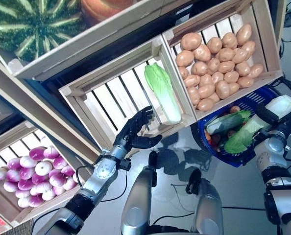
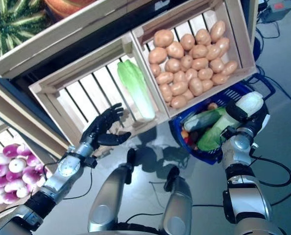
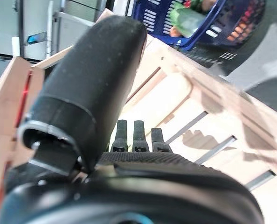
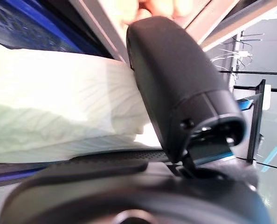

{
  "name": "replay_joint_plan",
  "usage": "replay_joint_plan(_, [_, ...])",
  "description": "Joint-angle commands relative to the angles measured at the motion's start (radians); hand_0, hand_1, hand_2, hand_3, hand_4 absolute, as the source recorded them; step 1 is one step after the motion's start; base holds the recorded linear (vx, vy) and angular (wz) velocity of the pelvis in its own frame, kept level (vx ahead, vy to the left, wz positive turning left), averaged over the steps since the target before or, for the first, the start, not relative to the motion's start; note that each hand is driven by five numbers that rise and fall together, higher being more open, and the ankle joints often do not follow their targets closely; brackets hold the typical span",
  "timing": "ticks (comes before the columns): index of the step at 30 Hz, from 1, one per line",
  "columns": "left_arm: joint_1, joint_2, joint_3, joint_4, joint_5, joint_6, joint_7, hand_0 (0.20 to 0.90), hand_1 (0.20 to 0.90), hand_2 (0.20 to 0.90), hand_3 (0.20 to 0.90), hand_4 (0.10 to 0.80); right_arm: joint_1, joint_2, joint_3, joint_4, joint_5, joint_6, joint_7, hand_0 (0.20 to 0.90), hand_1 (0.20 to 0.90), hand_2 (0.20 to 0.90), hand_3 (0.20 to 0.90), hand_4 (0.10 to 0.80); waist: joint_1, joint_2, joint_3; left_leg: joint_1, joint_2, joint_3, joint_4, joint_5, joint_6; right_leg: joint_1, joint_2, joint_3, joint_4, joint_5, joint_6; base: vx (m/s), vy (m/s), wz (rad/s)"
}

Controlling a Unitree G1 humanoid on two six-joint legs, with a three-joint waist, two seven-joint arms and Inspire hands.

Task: Put vegetables into the basket

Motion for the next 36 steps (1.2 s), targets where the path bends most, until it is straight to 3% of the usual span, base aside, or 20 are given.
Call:
replay_joint_plan(1, [-0.025,-0.001,0.075,-0.167,0.044,-0.164,0.058,0.900,0.900,0.900,0.900,0.800,-0.089,-0.148,0.009,-0.030,-0.027,-0.006,0.002,0.900,0.900,0.900,0.900,0.800,-0.008,0.016,-0.003,-0.041,0.022,-0.036,0.163,-0.086,-0.009,0.019,-0.007,0.000,0.006,0.121,-0.074,-0.037,-0.067,0.16])
replay_joint_plan(5, [-0.047,0.007,0.084,-0.178,0.114,-0.179,0.112,0.900,0.900,0.900,0.900,0.800,-0.106,-0.148,0.002,0.031,0.019,0.052,0.016,0.900,0.900,0.900,0.900,0.800,-0.006,0.018,-0.003,-0.072,0.018,-0.043,0.186,-0.079,-0.006,-0.019,-0.003,0.002,0.033,0.116,-0.077,-0.044,-0.043,0.06])
replay_joint_plan(11, [-0.111,0.029,0.110,-0.187,0.170,-0.158,0.178,0.900,0.900,0.900,0.900,0.800,-0.116,-0.130,0.007,0.065,0.090,0.064,0.108,0.900,0.900,0.900,0.900,0.800,-0.009,0.021,-0.003,-0.076,0.023,-0.050,0.190,-0.039,-0.020,-0.019,0.012,0.002,0.033,0.112,-0.084,-0.034,-0.017,-0.07])
replay_joint_plan(22, [-0.155,0.027,0.189,-0.174,0.011,-0.063,0.203,0.900,0.900,0.900,0.900,0.800,-0.101,-0.128,0.005,0.045,0.065,0.062,0.115,0.900,0.900,0.900,0.900,0.800,-0.026,0.015,-0.003,-0.023,0.052,-0.042,0.157,0.024,-0.040,0.041,0.034,-0.004,0.011,0.111,-0.095,0.000,-0.002,-0.01])
replay_joint_plan(26, [-0.191,0.030,0.211,-0.168,0.156,-0.068,0.305,0.900,0.900,0.900,0.900,0.800,-0.107,-0.122,0.018,0.038,0.041,0.065,0.122,0.900,0.900,0.900,0.900,0.800,-0.033,0.011,-0.003,0.005,0.063,-0.041,0.120,0.061,-0.055,0.072,0.051,-0.004,-0.022,0.116,-0.096,0.023,-0.002,-0.02])
replay_joint_plan(27, [-0.220,0.053,0.219,-0.160,0.271,-0.037,0.365,0.900,0.900,0.900,0.900,0.800,-0.111,-0.123,0.026,0.040,0.045,0.064,0.144,0.900,0.900,0.900,0.900,0.800,-0.036,0.010,-0.003,0.019,0.067,-0.039,0.102,0.074,-0.062,0.086,0.060,-0.001,-0.038,0.118,-0.098,0.039,0.006,-0.03])
replay_joint_plan(31, [-0.300,0.155,0.223,-0.065,0.464,0.080,0.460,0.900,0.900,0.900,0.900,0.800,-0.105,-0.132,0.051,0.025,0.044,0.077,0.196,0.900,0.900,0.900,0.900,0.800,-0.053,0.010,-0.007,0.057,0.083,-0.026,0.054,0.101,-0.074,0.110,0.077,0.011,-0.067,0.120,-0.097,0.045,0.036,-0.10])
replay_joint_plan(33, [-0.359,0.231,0.189,0.053,0.574,0.161,0.498,0.900,0.900,0.900,0.900,0.800,-0.101,-0.139,0.068,0.031,0.047,0.083,0.228,0.900,0.900,0.900,0.900,0.800,-0.068,0.014,-0.015,0.080,0.093,-0.016,0.020,0.116,-0.083,0.116,0.085,0.026,-0.082,0.124,-0.093,0.048,0.086,-0.18])
replay_joint_plan(36, [-0.419,0.305,0.120,0.187,0.654,0.219,0.521,0.900,0.900,0.900,0.900,0.800,-0.096,-0.146,0.085,0.043,0.047,0.093,0.251,0.900,0.900,0.900,0.900,0.800,-0.090,0.021,-0.023,0.104,0.101,-0.003,-0.019,0.133,-0.091,0.122,0.096,0.041,-0.104,0.128,-0.088,0.042,0.108,-0.14])
